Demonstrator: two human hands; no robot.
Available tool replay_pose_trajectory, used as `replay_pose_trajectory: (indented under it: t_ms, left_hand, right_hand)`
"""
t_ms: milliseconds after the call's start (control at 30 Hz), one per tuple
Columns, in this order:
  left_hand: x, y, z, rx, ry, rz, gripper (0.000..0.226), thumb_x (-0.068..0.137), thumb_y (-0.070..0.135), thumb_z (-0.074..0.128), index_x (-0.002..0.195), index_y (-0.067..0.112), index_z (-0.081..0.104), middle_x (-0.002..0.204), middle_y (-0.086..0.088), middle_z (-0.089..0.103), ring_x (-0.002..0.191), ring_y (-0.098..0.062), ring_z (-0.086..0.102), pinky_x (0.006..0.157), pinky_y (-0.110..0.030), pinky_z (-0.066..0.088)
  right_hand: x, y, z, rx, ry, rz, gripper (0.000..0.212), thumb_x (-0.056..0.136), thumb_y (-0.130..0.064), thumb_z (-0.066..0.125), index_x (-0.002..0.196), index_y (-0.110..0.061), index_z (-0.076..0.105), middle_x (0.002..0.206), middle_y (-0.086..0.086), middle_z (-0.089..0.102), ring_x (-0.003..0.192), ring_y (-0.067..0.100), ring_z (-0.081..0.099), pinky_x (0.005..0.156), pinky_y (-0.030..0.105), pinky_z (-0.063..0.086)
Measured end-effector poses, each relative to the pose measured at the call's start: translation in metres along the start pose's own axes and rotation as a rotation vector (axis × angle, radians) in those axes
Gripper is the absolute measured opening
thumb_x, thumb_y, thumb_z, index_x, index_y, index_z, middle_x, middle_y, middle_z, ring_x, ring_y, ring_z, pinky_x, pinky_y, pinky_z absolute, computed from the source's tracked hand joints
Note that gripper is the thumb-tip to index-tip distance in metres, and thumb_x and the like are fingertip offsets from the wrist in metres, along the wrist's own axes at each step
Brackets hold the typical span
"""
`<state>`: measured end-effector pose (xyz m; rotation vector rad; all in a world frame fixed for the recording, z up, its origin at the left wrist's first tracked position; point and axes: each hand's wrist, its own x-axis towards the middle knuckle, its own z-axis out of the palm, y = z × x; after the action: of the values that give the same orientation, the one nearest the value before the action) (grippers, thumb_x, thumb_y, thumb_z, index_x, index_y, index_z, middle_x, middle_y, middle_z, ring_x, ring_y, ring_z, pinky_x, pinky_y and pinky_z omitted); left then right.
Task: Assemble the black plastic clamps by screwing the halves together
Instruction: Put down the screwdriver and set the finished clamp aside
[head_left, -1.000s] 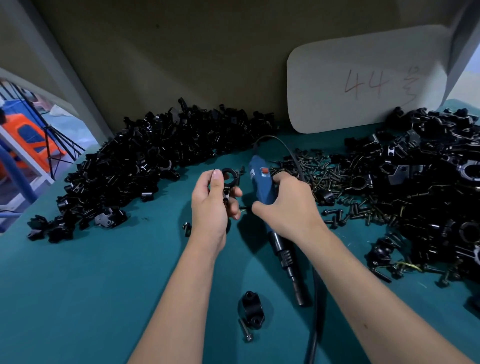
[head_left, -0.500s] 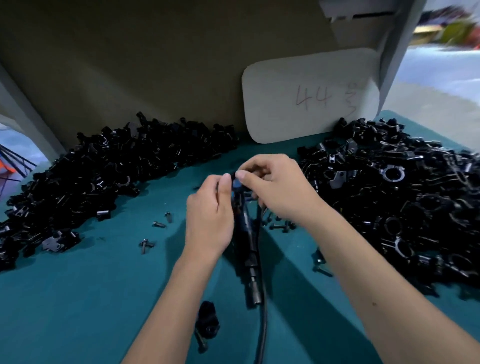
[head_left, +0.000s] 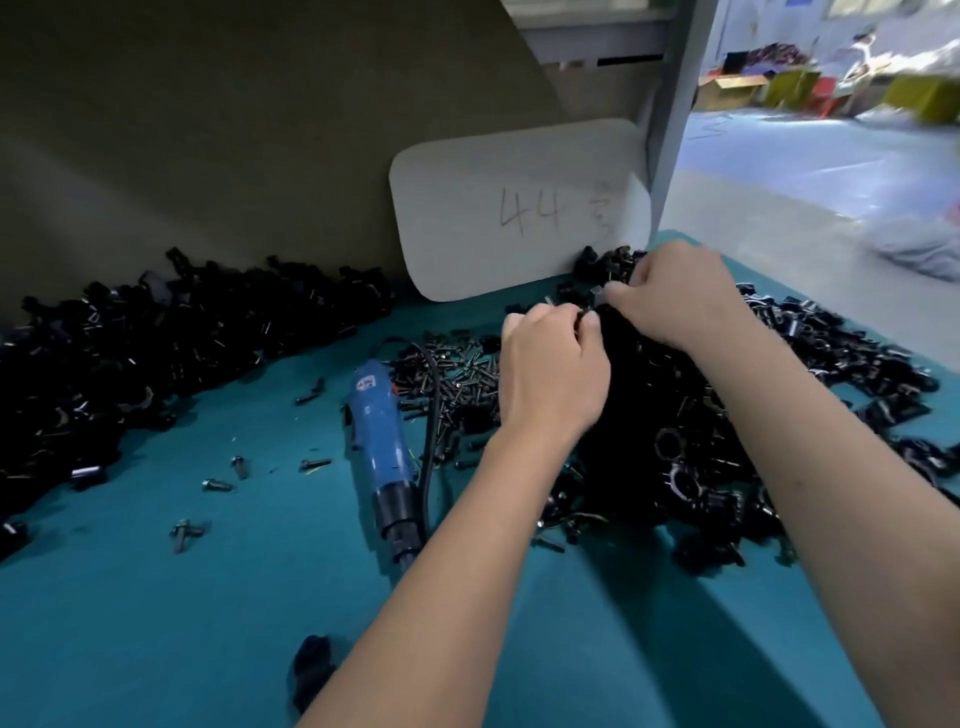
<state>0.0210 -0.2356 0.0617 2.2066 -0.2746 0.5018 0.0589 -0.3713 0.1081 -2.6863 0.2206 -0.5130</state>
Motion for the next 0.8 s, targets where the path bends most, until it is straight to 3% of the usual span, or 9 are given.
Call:
replay_pose_trajectory:
  t_ms: [100,167,233,333,467,533,633,733,800]
  left_hand:
    - [0.004,-0.008,0.011,0.096,-0.041,-0.082,0.04,0.109,0.029,0.04,0.072,0.02,0.053,0.095,-0.004,0.059,0.101,-0.027,0.046,0.097,-0.038,0.037]
    - [0.005,-0.015,0.009,0.108,-0.037,-0.106,0.037,0.108,0.034,0.041,0.091,0.017,0.069,0.102,-0.007,0.063,0.107,-0.029,0.05,0.101,-0.037,0.037]
    - [0.005,-0.022,0.0,0.046,-0.014,-0.111,0.035,0.106,0.039,0.045,0.106,0.018,0.073,0.107,-0.009,0.063,0.11,-0.029,0.052,0.1,-0.039,0.04]
    - [0.006,-0.048,-0.026,0.045,0.052,-0.118,0.032,0.105,0.035,0.051,0.089,0.017,0.071,0.099,-0.009,0.062,0.101,-0.03,0.057,0.094,-0.043,0.045]
    - [0.013,-0.096,-0.07,0.137,0.192,-0.167,0.031,0.102,0.021,0.054,0.073,0.013,0.061,0.089,-0.016,0.064,0.087,-0.034,0.058,0.076,-0.042,0.044]
    - [0.018,-0.123,-0.094,0.176,0.273,-0.234,0.025,0.096,0.013,0.054,0.075,0.007,0.067,0.089,-0.019,0.066,0.085,-0.035,0.059,0.071,-0.041,0.041]
    - [0.018,-0.163,-0.128,0.253,0.328,-0.375,0.021,0.094,0.011,0.054,0.093,0.007,0.075,0.099,-0.018,0.068,0.094,-0.035,0.062,0.082,-0.042,0.047]
    - [0.014,-0.2,-0.155,0.448,0.333,-0.505,0.027,0.09,0.015,0.057,0.112,0.011,0.072,0.119,-0.018,0.059,0.113,-0.039,0.051,0.098,-0.043,0.042]
    - [0.014,-0.216,-0.171,0.595,0.353,-0.568,0.033,0.087,0.019,0.06,0.119,0.011,0.066,0.131,-0.019,0.05,0.121,-0.041,0.042,0.1,-0.044,0.041]
  right_hand:
    - [0.005,0.002,-0.002,-0.102,-0.111,0.025,0.041,0.085,-0.039,0.076,0.062,-0.01,0.059,0.061,0.009,0.056,0.061,0.029,0.056,0.055,0.029,0.042]
    - [0.005,-0.003,0.0,-0.138,-0.079,0.009,0.028,0.082,-0.035,0.08,0.075,-0.01,0.07,0.078,0.013,0.066,0.076,0.034,0.064,0.069,0.035,0.055]
    - [0.003,-0.014,0.003,-0.091,0.017,-0.036,0.02,0.082,-0.029,0.079,0.077,-0.011,0.071,0.081,0.015,0.068,0.079,0.036,0.066,0.073,0.038,0.057]
    - [0.0,-0.05,0.019,0.075,0.041,-0.109,0.024,0.082,-0.025,0.075,0.062,-0.019,0.063,0.073,0.006,0.068,0.076,0.031,0.066,0.073,0.03,0.052]
    - [-0.009,-0.12,0.066,0.194,-0.111,-0.247,0.02,0.083,-0.025,0.073,0.066,-0.022,0.064,0.077,0.002,0.07,0.079,0.028,0.068,0.075,0.029,0.054]
    - [-0.019,-0.157,0.095,0.232,-0.197,-0.333,0.017,0.087,-0.023,0.069,0.071,-0.024,0.065,0.084,0.004,0.071,0.083,0.028,0.068,0.075,0.03,0.054]
    - [-0.031,-0.201,0.132,0.224,-0.258,-0.415,0.01,0.092,-0.022,0.064,0.086,-0.017,0.07,0.094,0.008,0.072,0.088,0.031,0.068,0.078,0.037,0.057]
    - [-0.035,-0.237,0.16,0.128,-0.259,-0.539,0.009,0.092,-0.02,0.066,0.096,-0.014,0.071,0.096,0.009,0.071,0.093,0.033,0.067,0.076,0.041,0.06]
    - [-0.032,-0.258,0.178,0.046,-0.293,-0.653,0.024,0.091,-0.016,0.067,0.115,-0.014,0.067,0.113,0.012,0.067,0.114,0.034,0.058,0.082,0.043,0.058]
